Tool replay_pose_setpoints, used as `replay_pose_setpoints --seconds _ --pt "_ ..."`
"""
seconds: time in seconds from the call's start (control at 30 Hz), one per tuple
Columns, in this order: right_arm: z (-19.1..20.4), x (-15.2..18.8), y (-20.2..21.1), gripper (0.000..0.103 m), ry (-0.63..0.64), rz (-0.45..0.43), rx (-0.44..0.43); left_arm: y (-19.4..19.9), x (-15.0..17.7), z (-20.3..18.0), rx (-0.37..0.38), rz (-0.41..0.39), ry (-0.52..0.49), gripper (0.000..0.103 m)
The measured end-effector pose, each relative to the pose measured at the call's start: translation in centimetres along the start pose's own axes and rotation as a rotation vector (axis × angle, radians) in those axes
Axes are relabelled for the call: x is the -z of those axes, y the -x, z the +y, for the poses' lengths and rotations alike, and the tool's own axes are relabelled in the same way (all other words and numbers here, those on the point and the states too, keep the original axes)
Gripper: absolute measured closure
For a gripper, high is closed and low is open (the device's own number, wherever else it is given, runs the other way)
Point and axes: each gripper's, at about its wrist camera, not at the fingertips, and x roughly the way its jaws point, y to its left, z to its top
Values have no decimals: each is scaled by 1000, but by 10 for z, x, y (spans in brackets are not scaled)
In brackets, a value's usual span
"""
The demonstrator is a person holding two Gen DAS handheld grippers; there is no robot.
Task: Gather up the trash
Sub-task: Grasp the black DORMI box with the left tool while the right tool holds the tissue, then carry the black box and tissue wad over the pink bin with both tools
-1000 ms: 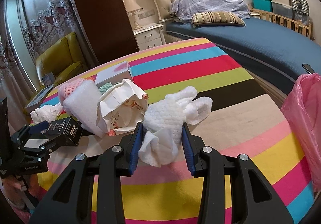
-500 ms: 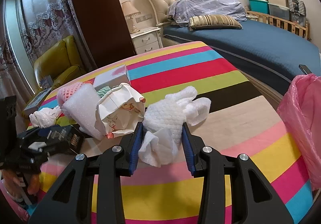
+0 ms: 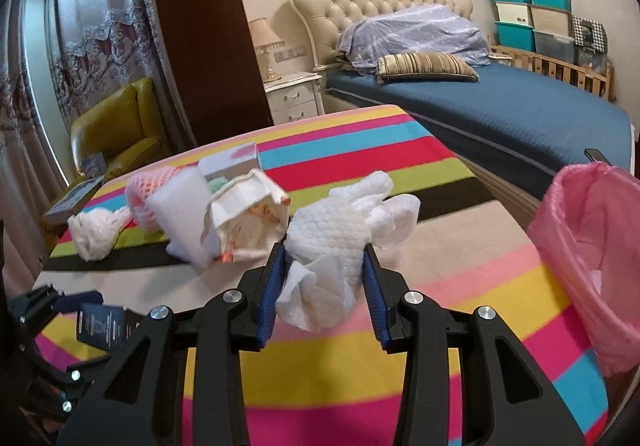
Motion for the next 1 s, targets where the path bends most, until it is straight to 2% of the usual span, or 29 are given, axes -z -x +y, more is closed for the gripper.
replay_pose_setpoints --seconds 0.13,0.3,0.43,0.47,0.5,0.53,0.77,1.0 --pt "-7 21 18 65 5 23 11 3 9 -10 0 14 -18 12" --pt "-10 37 41 65 20 20 7 6 18 -18 -79 21 -16 12" --pt "-11 41 57 65 34 1 3 7 18 -19 -64 14 -19 14" --pt "-12 42 60 65 33 2 -1 8 18 -21 -67 10 -25 25" --pt "-13 43 62 65 30 5 -5 7 19 -22 -75 12 -38 43" --pt "-13 44 63 65 29 9 -10 5 19 -24 -80 22 -52 50" --pt "-7 63 67 65 57 48 -45 14 25 -41 -127 -25 -88 60" --pt "-1 73 76 65 90 41 -65 23 27 -50 -122 -63 -81 62"
